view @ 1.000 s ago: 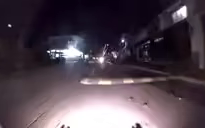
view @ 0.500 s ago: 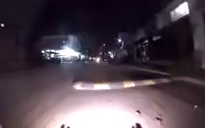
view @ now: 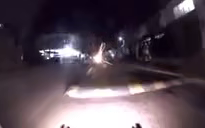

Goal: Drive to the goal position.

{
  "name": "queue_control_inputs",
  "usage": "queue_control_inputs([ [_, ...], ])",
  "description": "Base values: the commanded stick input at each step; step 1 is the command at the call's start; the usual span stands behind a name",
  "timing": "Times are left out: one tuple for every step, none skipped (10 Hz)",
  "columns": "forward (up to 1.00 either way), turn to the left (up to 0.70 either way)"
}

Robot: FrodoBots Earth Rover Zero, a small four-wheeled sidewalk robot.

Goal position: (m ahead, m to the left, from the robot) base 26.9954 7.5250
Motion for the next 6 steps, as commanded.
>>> queue_control_inputs([
  [0.85, -0.01],
  [0.85, 0.0],
  [0.85, 0.0],
  [0.85, 0.0],
  [0.85, 0.0],
  [0.85, 0.0],
])
